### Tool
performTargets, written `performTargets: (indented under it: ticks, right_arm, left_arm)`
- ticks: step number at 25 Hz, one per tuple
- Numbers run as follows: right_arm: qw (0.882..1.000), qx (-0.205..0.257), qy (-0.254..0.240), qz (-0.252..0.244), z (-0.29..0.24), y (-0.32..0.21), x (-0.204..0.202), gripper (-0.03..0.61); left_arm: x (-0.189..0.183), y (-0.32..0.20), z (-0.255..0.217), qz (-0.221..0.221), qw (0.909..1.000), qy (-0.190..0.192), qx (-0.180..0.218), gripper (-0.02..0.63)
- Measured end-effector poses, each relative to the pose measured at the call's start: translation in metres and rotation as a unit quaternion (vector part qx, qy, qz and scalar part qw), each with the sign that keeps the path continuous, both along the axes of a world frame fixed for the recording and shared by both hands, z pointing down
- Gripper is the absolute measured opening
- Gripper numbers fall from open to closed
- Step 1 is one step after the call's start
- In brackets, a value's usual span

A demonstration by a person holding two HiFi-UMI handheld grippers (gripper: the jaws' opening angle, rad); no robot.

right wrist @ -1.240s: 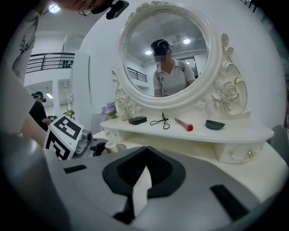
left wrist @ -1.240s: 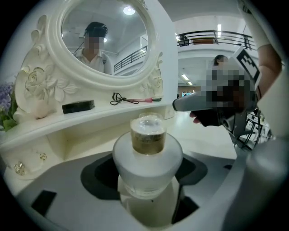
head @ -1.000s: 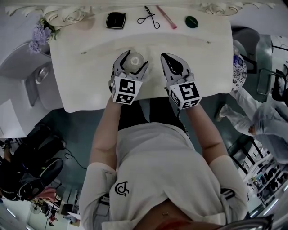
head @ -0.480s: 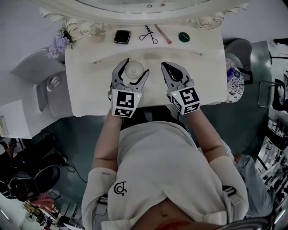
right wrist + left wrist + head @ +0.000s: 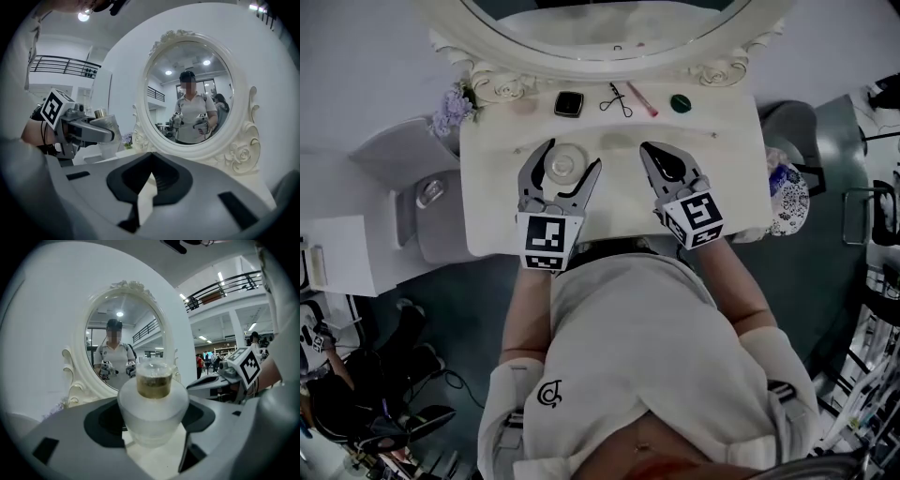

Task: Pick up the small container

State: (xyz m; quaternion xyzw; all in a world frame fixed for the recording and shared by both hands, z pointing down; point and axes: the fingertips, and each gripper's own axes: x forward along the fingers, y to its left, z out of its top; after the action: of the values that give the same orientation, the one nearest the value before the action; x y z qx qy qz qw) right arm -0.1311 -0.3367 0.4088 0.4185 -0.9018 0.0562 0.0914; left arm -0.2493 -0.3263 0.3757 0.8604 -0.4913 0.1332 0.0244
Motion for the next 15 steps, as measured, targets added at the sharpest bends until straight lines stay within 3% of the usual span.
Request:
performTargets:
  ticks: [4, 15]
  right_arm:
    - [1.0, 0.016, 0.003, -0.013, -0.013, 0.005, -0.004, 0.006]
    - [0.999, 0.029, -0.018, -0.011, -0.035, 0.012, -0.004, 0.005]
  left_arm:
    - [-0.017, 0.008, -0.021, -0.013, 0.9996, 0.007, 0.026, 0.35]
    - [-0.042, 0.017, -0.037, -0.038, 0.9987, 0.03, 0.017, 0.35]
